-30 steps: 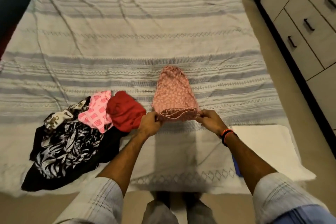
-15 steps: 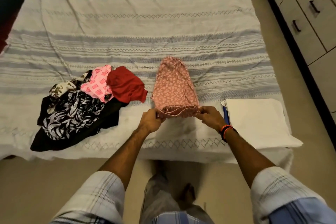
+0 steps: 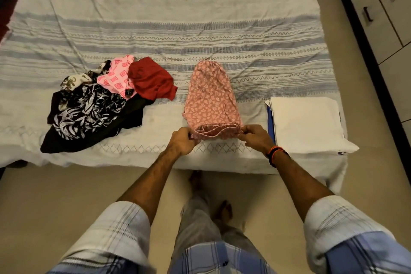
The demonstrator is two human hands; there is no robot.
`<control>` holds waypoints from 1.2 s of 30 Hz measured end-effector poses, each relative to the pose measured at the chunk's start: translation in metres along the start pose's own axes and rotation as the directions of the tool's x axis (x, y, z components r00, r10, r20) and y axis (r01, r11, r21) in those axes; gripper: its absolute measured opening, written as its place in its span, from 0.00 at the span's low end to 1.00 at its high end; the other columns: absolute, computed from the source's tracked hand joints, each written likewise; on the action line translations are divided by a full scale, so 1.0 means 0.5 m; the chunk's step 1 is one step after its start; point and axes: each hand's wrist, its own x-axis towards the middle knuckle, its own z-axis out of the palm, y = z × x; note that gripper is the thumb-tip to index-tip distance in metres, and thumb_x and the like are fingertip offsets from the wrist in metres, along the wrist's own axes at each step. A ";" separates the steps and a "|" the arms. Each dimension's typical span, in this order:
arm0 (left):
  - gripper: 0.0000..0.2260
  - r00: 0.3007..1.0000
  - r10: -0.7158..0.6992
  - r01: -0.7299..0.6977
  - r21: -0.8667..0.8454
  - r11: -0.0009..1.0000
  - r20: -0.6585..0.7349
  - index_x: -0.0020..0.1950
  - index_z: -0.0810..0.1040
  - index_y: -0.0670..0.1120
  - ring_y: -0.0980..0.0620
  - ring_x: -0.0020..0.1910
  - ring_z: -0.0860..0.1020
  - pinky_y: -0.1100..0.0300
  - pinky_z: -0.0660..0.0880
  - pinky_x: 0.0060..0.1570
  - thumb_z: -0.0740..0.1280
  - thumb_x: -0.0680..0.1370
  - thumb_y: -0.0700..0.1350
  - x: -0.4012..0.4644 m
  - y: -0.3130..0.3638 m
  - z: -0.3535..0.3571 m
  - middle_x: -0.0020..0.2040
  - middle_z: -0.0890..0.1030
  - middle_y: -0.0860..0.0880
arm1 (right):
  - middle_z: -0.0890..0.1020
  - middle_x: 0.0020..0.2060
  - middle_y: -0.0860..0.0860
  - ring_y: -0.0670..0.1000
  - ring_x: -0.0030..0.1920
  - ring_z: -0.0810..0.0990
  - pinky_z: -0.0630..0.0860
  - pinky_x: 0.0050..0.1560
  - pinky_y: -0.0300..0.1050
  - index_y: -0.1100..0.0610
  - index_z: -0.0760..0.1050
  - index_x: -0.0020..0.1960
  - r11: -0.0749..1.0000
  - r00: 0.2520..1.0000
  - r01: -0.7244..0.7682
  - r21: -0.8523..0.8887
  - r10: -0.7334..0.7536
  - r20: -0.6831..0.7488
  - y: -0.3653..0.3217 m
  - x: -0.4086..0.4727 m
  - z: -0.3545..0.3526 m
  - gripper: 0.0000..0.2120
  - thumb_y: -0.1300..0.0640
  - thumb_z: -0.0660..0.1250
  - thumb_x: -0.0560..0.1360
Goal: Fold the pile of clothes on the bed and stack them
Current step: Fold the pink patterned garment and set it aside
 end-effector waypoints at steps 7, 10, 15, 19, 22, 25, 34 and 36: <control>0.12 0.999 -0.039 0.039 -0.046 0.998 -0.002 0.57 0.79 0.42 0.46 0.52 0.79 0.59 0.74 0.48 0.71 0.77 0.47 0.061 0.021 -0.022 0.54 0.82 0.46 | 0.85 0.44 0.59 0.60 0.50 0.82 0.78 0.56 0.64 0.57 0.80 0.40 1.000 0.999 -0.023 0.018 0.023 -0.038 -0.019 0.064 -0.011 0.05 0.58 0.70 0.73; 0.10 0.998 -0.058 0.058 -0.060 0.996 -0.004 0.56 0.80 0.41 0.44 0.53 0.80 0.58 0.74 0.47 0.71 0.76 0.41 0.086 0.030 -0.033 0.53 0.82 0.44 | 0.85 0.43 0.59 0.59 0.49 0.83 0.79 0.55 0.63 0.59 0.81 0.43 0.999 0.998 -0.035 0.028 0.036 -0.054 -0.032 0.092 -0.015 0.05 0.57 0.70 0.74; 0.09 0.995 -0.096 0.097 -0.057 0.994 0.013 0.56 0.79 0.41 0.46 0.48 0.77 0.60 0.70 0.44 0.68 0.76 0.40 0.174 0.044 -0.052 0.48 0.80 0.46 | 0.86 0.41 0.53 0.55 0.47 0.84 0.80 0.55 0.59 0.51 0.80 0.38 0.996 0.993 -0.080 0.039 0.083 -0.088 -0.056 0.173 -0.019 0.06 0.55 0.70 0.74; 0.10 0.992 -0.123 0.123 -0.065 0.990 0.009 0.54 0.79 0.40 0.44 0.48 0.78 0.59 0.71 0.44 0.69 0.77 0.45 0.241 0.042 -0.056 0.50 0.82 0.43 | 0.86 0.43 0.53 0.54 0.48 0.84 0.80 0.56 0.55 0.51 0.80 0.41 0.990 0.979 -0.133 0.044 0.138 -0.152 -0.071 0.230 -0.015 0.05 0.53 0.71 0.75; 0.07 0.991 -0.135 0.135 -0.082 0.988 0.007 0.47 0.77 0.43 0.47 0.44 0.76 0.59 0.69 0.42 0.69 0.78 0.47 0.281 0.043 -0.051 0.46 0.80 0.44 | 0.85 0.41 0.53 0.55 0.46 0.84 0.80 0.56 0.52 0.52 0.80 0.40 0.988 0.970 -0.151 0.010 0.150 -0.193 -0.074 0.268 -0.010 0.07 0.52 0.71 0.76; 0.07 0.988 -0.154 0.153 -0.094 0.984 -0.006 0.50 0.79 0.43 0.48 0.44 0.76 0.60 0.69 0.42 0.69 0.77 0.46 0.316 0.043 -0.047 0.46 0.80 0.45 | 0.85 0.40 0.53 0.56 0.46 0.84 0.80 0.55 0.53 0.50 0.77 0.36 0.987 0.964 -0.160 0.010 0.158 -0.214 -0.073 0.305 -0.002 0.10 0.53 0.71 0.75; 0.27 0.992 -0.107 0.099 -0.117 0.988 -0.067 0.70 0.69 0.42 0.43 0.63 0.75 0.54 0.71 0.60 0.73 0.73 0.43 0.411 0.022 0.011 0.65 0.76 0.43 | 0.82 0.53 0.55 0.56 0.54 0.79 0.75 0.54 0.48 0.60 0.75 0.60 0.971 0.952 -0.123 -0.204 0.057 -0.300 -0.065 0.403 0.025 0.14 0.57 0.66 0.76; 0.30 0.998 -0.061 0.060 -0.021 0.998 -0.017 0.72 0.68 0.43 0.43 0.66 0.72 0.50 0.71 0.65 0.74 0.72 0.42 0.401 0.008 0.044 0.68 0.73 0.43 | 0.80 0.56 0.56 0.57 0.55 0.79 0.76 0.55 0.50 0.59 0.72 0.62 0.936 0.984 -0.045 -0.348 -0.019 -0.177 -0.050 0.392 0.049 0.15 0.61 0.65 0.76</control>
